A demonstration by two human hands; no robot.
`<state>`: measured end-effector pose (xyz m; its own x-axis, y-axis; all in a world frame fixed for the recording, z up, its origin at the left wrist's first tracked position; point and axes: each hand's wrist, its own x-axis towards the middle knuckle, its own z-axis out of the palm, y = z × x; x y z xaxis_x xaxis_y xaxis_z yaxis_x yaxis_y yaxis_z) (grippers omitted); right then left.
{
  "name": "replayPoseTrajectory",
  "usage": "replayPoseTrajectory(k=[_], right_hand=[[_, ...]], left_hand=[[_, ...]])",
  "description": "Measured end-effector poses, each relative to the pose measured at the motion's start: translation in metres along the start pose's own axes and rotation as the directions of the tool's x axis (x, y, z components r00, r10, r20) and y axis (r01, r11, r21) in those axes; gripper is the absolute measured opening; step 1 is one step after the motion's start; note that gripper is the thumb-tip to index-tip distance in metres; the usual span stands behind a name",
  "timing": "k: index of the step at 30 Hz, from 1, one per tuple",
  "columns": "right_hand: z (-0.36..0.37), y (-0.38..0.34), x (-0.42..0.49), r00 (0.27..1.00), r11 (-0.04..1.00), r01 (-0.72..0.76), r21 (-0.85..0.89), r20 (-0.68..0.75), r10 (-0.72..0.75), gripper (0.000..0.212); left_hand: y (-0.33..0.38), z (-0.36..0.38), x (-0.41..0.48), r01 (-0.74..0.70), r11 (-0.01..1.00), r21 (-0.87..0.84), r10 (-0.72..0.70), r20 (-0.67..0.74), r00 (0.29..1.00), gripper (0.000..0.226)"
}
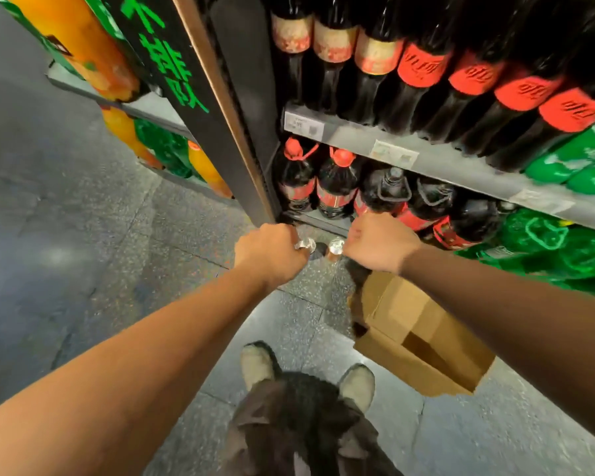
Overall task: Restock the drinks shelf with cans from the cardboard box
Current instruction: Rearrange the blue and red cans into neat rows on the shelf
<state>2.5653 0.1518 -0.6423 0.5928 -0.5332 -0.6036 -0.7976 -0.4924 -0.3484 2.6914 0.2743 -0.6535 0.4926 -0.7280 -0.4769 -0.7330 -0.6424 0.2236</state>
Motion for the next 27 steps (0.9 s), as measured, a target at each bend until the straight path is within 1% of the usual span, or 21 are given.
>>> replayPoseTrajectory(k=[2,5,7,9,12,14,18,21,22,24,27], right_hand=[[0.027,0.005,0.033,0.999,1.000,-0.002,-0.008,0.041,0.003,0.020],[0.074,0.016,0.083,0.993,0.998,-0.069,-0.011,0.099,0.070,0.017],[0.110,0.028,0.115,0.995,0.999,-0.043,-0.012,0.094,0.044,0.021],[0.143,0.037,0.145,0.997,0.994,-0.007,-0.105,0.074,0.015,0.026],[0.186,0.049,0.197,0.998,0.988,-0.048,-0.144,0.045,0.055,0.038],[0.213,0.056,0.235,1.000,0.978,-0.013,-0.207,0.008,0.016,0.045],[0.259,0.071,0.297,0.990,0.954,0.090,-0.286,-0.082,-0.118,0.064],[0.282,0.080,0.325,0.985,0.935,0.152,-0.321,-0.024,-0.168,0.083],[0.288,0.081,0.331,0.984,0.925,0.168,-0.341,0.003,-0.178,0.084],[0.298,0.084,0.339,0.978,0.894,0.197,-0.403,0.017,-0.208,0.076],[0.306,0.084,0.348,0.966,0.860,0.211,-0.465,-0.032,-0.255,0.059]], left_hand=[[-0.018,0.031,0.019,0.014,1.000,0.023,-0.015,0.029,0.999,0.028],[-0.053,0.080,0.051,0.053,0.998,0.031,-0.055,0.062,0.997,0.030],[-0.079,0.114,0.072,0.080,0.996,0.032,-0.083,0.093,0.992,0.034],[-0.105,0.149,0.095,0.102,0.994,0.047,-0.107,0.119,0.987,0.037],[-0.139,0.203,0.133,0.127,0.991,0.053,-0.133,0.127,0.983,0.047],[-0.155,0.236,0.161,0.113,0.992,0.055,-0.119,0.125,0.985,0.055],[-0.174,0.291,0.211,0.081,0.997,0.016,-0.082,0.086,0.993,0.072],[-0.176,0.319,0.235,0.074,0.997,-0.017,-0.073,0.087,0.994,0.089],[-0.175,0.326,0.240,0.062,0.998,-0.009,-0.061,0.100,0.993,0.093],[-0.171,0.338,0.247,0.031,0.999,0.019,-0.033,0.119,0.992,0.093],[-0.169,0.348,0.255,0.024,1.000,0.008,-0.025,0.066,0.997,0.078]])
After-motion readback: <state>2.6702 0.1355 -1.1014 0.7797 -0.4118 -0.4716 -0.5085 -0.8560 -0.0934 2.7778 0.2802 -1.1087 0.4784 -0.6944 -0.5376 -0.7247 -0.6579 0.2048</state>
